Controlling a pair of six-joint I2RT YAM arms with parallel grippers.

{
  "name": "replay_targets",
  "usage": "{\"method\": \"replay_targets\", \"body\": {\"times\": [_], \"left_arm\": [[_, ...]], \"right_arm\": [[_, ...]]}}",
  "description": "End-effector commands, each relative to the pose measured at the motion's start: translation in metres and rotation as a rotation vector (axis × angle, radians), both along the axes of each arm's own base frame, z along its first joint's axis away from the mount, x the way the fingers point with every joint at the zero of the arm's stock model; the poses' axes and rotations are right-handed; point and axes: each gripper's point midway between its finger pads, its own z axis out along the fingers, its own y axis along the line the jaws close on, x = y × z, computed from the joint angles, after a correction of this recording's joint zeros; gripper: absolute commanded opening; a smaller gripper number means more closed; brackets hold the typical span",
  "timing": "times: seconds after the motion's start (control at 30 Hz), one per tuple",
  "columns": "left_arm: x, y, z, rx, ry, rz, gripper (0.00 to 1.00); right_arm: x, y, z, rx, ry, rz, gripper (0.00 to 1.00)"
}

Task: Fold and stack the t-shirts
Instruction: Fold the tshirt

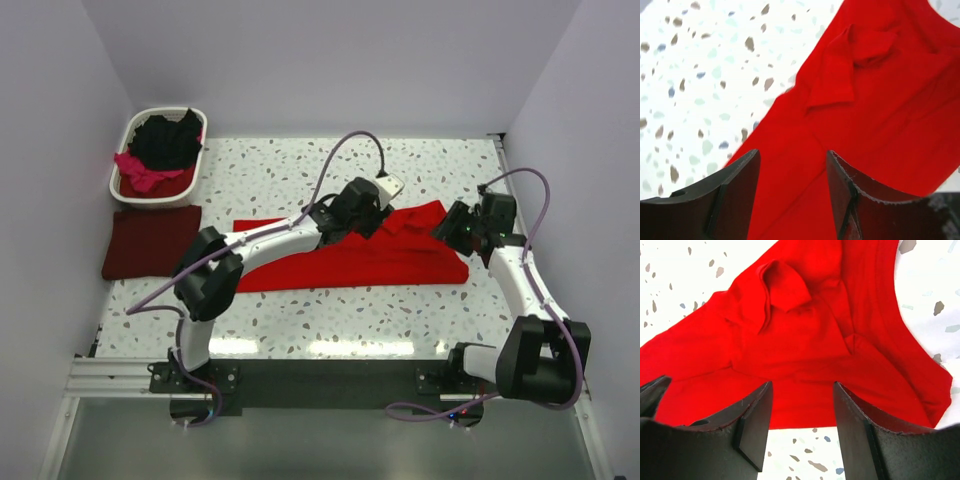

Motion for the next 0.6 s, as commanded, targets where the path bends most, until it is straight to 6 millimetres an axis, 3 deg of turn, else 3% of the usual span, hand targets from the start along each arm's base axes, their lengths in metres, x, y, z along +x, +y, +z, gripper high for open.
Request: {"method": "replay_targets", "body": {"times": [0.0, 0.13, 0.23, 0.33, 0.57], "left_arm": [[0.018, -0.041, 0.030, -0.009, -0.165, -0.239, 0.60], [0.008, -0.072, 0.016, -0.002, -0.176, -0.448, 0.53], [0.001, -0.084, 0.000, -0.001, -0.171, -0.543, 0.43], [-0.002, -0.094, -0.021, 0.029, -0.167, -0.623, 0.42], [0.004, -0.105, -0.039, 0.058, -0.204, -0.683, 0.43]], "right_arm": [[0.008, -0.004, 0.007, -0.019, -0.018, -0.016, 0.55], [0.007, -0.001, 0.001, -0.002, -0.006, -0.012, 0.55], [0.007, 0.000, -0.002, 0.008, -0.006, -0.011, 0.55], [0.006, 0.001, -0.004, 0.011, 0.002, -0.009, 0.55], [0.005, 0.002, -0.010, 0.017, 0.016, -0.004, 0.55]]}}
